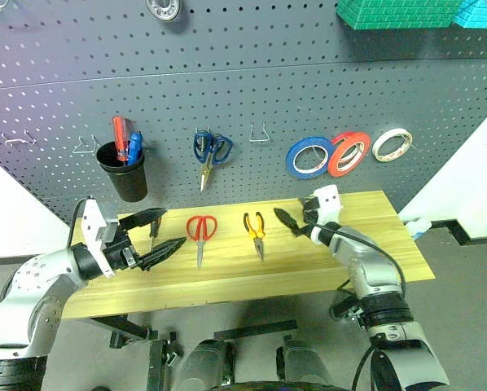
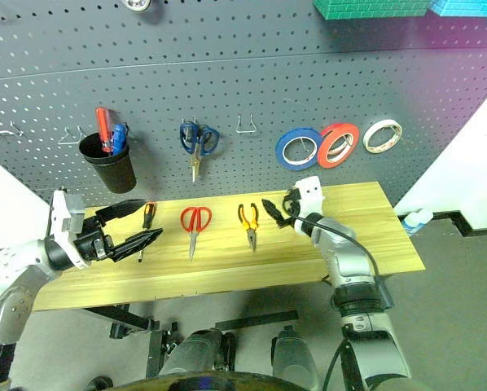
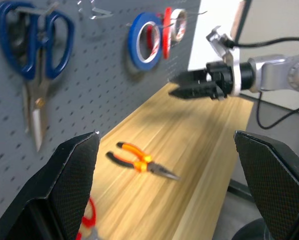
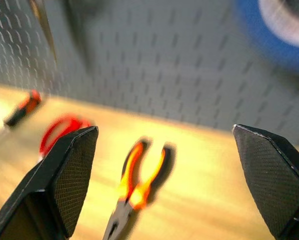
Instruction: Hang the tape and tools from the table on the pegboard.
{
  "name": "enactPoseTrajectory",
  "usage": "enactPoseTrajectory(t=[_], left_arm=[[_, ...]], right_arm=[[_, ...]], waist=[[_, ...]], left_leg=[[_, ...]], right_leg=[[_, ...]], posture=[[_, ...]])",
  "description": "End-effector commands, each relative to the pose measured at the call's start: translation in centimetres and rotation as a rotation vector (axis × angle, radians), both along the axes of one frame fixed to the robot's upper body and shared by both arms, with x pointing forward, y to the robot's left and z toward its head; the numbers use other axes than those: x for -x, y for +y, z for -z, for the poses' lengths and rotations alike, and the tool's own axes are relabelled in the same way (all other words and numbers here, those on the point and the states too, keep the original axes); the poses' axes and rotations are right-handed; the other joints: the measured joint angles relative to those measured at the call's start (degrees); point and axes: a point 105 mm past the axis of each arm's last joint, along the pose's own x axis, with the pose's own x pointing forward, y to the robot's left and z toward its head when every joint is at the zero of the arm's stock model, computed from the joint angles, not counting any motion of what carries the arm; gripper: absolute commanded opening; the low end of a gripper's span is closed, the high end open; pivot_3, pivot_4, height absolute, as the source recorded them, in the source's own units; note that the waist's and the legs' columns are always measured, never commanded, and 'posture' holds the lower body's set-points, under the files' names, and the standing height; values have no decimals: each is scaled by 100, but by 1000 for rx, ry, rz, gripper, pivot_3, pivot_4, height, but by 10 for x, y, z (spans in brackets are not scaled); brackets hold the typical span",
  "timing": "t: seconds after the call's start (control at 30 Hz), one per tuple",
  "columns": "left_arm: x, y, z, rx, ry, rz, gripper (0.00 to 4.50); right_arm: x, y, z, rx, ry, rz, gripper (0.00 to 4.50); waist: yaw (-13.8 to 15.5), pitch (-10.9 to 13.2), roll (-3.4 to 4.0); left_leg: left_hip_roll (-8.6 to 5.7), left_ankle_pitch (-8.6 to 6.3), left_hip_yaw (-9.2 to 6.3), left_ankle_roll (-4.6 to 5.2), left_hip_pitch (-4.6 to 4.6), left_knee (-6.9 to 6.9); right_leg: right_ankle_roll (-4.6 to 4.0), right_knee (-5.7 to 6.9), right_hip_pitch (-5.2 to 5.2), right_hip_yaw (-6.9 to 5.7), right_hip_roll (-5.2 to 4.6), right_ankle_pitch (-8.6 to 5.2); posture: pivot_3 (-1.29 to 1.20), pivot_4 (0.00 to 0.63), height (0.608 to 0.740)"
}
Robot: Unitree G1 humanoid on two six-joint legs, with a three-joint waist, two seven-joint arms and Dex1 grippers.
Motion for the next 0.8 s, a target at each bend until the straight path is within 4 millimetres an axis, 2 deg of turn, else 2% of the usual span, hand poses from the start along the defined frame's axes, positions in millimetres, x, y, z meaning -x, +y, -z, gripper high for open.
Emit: enactPoseTrajectory(t=[0.03, 0.1, 0.4, 0.8], left_arm=[[5, 7, -14, -33, -58, -29, 4500], [9, 9, -14, -39, -55, -39, 4500], [21, 14, -21, -54, -52, -79, 4500], [39, 19, -22, -61, -27, -125, 4500]], right_arm=[[-6, 23, -14, 28, -19, -10, 4494], [-7, 31, -11, 37, 14, -4, 4494], [-23, 42, 5, 102, 144, 82, 4494], [-29, 67, 22, 101, 249, 87, 4494]], waist=[[7, 14, 5], [15, 41, 2], [33, 165, -6], [35, 263, -3]], left_leg=[[0, 0, 0, 0, 0, -1], [-1, -1, 0, 3, -1, -3], [-2, -3, -2, 2, -1, -12], [-2, -4, -2, 3, -4, -23]], right_leg=[[0, 0, 0, 0, 0, 0], [0, -4, 0, 0, -1, 0], [-1, -8, -2, -2, -1, 0], [-6, -12, -9, -2, -1, -3]], posture=[[52, 127, 723], [72, 136, 723], [123, 149, 723], [166, 167, 723]])
